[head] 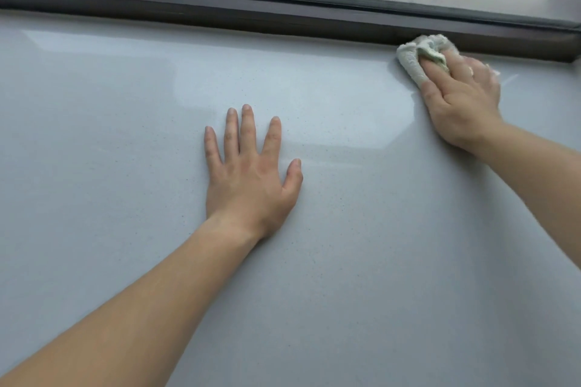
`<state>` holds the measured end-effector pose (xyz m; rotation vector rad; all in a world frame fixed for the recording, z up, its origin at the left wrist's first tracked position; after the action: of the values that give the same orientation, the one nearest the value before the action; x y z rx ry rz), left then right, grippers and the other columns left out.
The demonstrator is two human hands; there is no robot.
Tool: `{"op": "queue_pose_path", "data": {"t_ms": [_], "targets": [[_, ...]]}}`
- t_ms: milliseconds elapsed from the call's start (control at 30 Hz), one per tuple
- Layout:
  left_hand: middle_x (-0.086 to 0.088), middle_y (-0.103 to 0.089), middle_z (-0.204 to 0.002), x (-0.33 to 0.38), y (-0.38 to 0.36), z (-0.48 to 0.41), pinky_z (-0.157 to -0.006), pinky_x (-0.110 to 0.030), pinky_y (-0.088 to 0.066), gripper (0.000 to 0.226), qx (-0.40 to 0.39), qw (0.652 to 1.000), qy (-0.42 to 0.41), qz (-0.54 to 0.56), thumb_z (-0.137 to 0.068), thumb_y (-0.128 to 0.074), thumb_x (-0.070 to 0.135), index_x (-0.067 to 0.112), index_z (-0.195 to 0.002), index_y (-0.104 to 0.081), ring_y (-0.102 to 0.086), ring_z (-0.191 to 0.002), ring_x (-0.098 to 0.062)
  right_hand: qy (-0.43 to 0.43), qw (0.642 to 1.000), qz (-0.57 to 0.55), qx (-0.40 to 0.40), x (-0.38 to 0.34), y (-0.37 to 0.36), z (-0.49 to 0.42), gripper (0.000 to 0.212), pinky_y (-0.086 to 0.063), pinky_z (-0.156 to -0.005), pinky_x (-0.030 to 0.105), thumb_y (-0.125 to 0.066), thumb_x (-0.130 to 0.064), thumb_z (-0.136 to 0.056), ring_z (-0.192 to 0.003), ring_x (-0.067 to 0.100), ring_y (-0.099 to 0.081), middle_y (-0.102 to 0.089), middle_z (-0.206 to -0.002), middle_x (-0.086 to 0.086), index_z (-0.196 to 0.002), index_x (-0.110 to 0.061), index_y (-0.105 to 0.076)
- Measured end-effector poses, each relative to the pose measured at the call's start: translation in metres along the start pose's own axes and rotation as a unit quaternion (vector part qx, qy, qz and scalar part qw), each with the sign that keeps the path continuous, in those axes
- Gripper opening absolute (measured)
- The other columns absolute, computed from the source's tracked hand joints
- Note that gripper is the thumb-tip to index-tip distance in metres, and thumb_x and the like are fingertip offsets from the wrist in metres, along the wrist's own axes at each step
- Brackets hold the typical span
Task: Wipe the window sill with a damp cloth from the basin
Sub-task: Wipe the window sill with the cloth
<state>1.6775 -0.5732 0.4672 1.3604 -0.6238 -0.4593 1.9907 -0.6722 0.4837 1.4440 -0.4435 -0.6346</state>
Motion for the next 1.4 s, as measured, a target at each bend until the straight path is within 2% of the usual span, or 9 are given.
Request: {"op": "queue_pose_path", "data": {"t_ms": [100,233,433,600,800,1000,1133,1200,1400], "targets": [[-0.014,0.004,-0.164,-0.001,0.002,0.0,-0.118,-0.056,0.006,0.072,0.004,1.0,0.004,0.006,-0.092,-0.017,0.059,0.026,-0.155,-0.009,0.012,-0.15,-0.027,-0.036,0.999,-0.017,0.001,-0.016,-0.005,0.026,0.06,0.004,-0.121,0.049,-0.016,-0.054,-0.096,-0.15,0.032,-0.008,-0.01,-0.167,0.0,-0.154,-0.041,-0.026],[-0.012,0.005,-0.164,0.0,0.003,0.0,-0.118,-0.055,0.008,0.071,0.003,1.0,0.007,0.012,-0.092,-0.018,0.058,0.026,-0.155,-0.009,0.014,-0.15,-0.026,0.129,0.991,-0.003,-0.043,-0.035,-0.018,0.095,0.057,0.012,-0.12,0.042,-0.014,-0.056,-0.097,-0.151,0.021,-0.001,-0.007,-0.166,-0.012,-0.153,-0.045,-0.023],[-0.01,-0.006,-0.164,-0.001,0.006,0.004,-0.115,-0.059,0.015,0.064,0.008,0.998,0.007,0.063,-0.091,-0.024,0.059,0.031,-0.148,-0.025,0.007,-0.151,-0.02,-0.035,0.999,-0.017,-0.003,0.003,-0.012,0.085,0.061,0.008,-0.121,0.049,-0.017,-0.055,-0.094,-0.15,0.03,-0.006,-0.008,-0.167,-0.002,-0.154,-0.043,-0.022],[-0.012,-0.019,-0.162,0.034,0.015,0.052,-0.114,-0.064,0.01,0.064,0.027,0.996,-0.03,0.084,-0.089,-0.03,0.052,0.024,-0.146,-0.037,-0.006,-0.151,-0.026,0.167,0.984,0.019,-0.058,-0.04,-0.027,0.181,0.059,0.004,-0.121,0.05,-0.017,-0.055,-0.096,-0.151,0.027,-0.006,-0.01,-0.166,-0.009,-0.154,-0.042,-0.024],[-0.008,-0.008,-0.165,0.074,-0.019,0.168,-0.116,-0.063,0.002,0.063,-0.027,0.995,-0.053,0.077,-0.093,-0.027,0.052,0.028,-0.151,-0.028,0.004,-0.152,-0.025,-0.027,0.999,-0.02,-0.028,0.007,-0.019,0.151,0.064,0.009,-0.12,0.051,-0.014,-0.057,-0.094,-0.15,0.028,0.001,-0.003,-0.166,-0.007,-0.156,-0.04,-0.015],[-0.009,-0.011,-0.164,0.077,-0.025,0.17,-0.116,-0.064,-0.005,0.062,-0.021,0.999,-0.041,0.006,-0.094,-0.028,0.048,0.027,-0.152,-0.027,-0.002,-0.152,-0.027,0.208,0.976,0.016,-0.063,-0.051,-0.034,0.259,0.056,0.001,-0.121,0.052,-0.021,-0.053,-0.099,-0.15,0.029,-0.01,-0.015,-0.166,-0.008,-0.153,-0.041,-0.028],[-0.007,-0.006,-0.165,0.076,-0.024,0.171,-0.117,-0.06,0.001,0.062,-0.022,0.999,-0.031,0.01,-0.094,-0.024,0.049,0.029,-0.153,-0.023,0.004,-0.152,-0.024,0.03,0.998,-0.025,-0.046,0.008,-0.026,0.204,0.059,0.007,-0.12,0.049,-0.014,-0.055,-0.096,-0.151,0.027,-0.003,-0.004,-0.167,-0.01,-0.154,-0.044,-0.02],[-0.006,-0.005,-0.165,0.075,-0.023,0.17,-0.118,-0.059,0.002,0.062,-0.017,0.999,-0.025,0.017,-0.094,-0.022,0.049,0.03,-0.153,-0.023,0.005,-0.151,-0.023,0.008,0.999,-0.029,-0.016,-0.01,-0.027,0.222,0.062,0.007,-0.12,0.052,-0.019,-0.055,-0.095,-0.15,0.031,-0.005,-0.008,-0.167,-0.005,-0.154,-0.038,-0.024],[-0.006,-0.006,-0.165,0.075,-0.022,0.171,-0.117,-0.059,0.003,0.062,-0.009,0.999,-0.029,0.02,-0.094,-0.02,0.049,0.031,-0.153,-0.023,0.004,-0.151,-0.023,0.232,0.971,0.015,-0.056,-0.05,-0.043,0.337,0.054,-0.007,-0.121,0.053,-0.029,-0.051,-0.099,-0.15,0.029,-0.018,-0.024,-0.164,-0.007,-0.15,-0.037,-0.038]]}}
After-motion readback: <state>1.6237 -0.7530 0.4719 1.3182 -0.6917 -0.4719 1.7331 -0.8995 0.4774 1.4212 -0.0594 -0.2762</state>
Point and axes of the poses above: each hand's wrist, its own z-axis away from the middle knuckle, its own y-axis out of the back of the hand, x = y × z, the point moved 10 cm from there along -z, towards the middle knuckle
